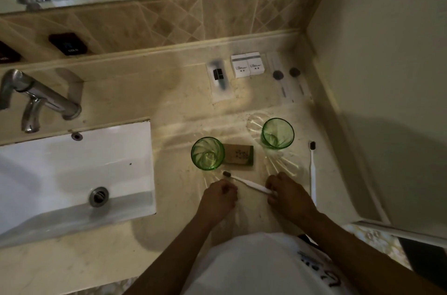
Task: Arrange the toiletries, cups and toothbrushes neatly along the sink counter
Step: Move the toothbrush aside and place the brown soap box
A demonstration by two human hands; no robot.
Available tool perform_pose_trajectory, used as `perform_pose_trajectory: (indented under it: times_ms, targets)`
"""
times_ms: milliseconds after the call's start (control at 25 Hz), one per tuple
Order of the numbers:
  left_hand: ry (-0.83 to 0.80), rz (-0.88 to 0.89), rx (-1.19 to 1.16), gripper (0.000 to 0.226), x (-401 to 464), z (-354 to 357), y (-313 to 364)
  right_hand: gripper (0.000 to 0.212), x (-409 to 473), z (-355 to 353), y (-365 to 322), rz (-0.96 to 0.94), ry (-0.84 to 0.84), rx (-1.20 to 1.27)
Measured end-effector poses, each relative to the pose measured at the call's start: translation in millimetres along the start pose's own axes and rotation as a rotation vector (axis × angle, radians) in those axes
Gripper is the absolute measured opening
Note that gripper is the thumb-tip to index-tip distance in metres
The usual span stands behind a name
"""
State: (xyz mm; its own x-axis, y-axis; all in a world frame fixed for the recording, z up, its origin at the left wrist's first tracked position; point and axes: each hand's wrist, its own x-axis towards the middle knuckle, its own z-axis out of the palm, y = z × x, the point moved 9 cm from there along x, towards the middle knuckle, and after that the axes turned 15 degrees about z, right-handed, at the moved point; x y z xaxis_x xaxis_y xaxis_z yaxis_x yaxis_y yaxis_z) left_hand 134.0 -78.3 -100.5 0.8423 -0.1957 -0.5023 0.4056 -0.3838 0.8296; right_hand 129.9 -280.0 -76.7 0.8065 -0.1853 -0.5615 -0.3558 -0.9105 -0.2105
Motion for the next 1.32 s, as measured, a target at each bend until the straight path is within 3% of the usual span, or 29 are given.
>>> perform_pose_trajectory:
  times_ms: [280, 520, 840, 960, 1080, 1320]
  targets:
    - [0.069, 0.13, 0.075, 0.017, 9, -7, 30, 0.039, 19, -25, -53, -0.12, 0.161, 0.082]
    - [0.151, -0.151, -0.438, 0.019, 12, 16, 30, 0.071, 52, -25, -89, -0.075, 0.103, -0.044]
    - [0.196, -0.211, -0.717, 0.02, 10, 25, 38, 0.048, 44, -18, -76, -0.026, -0.034, 0.051]
    - [0.188, -0.262, -0.75, 0.018, 7, 20, 35, 0.036, 27, -32, -72, -0.038, 0.008, 0.125]
    - [0.169, -0.302, -0.807, 0.029, -1, 14, 36, 0.038, 7, -56, -71, -0.052, 0.076, 0.328]
    - [0.059, -0.209, -0.816, 0.031, -11, 1, 69, 0.034, -4, -100, -78, -0.118, 0.137, 0.555]
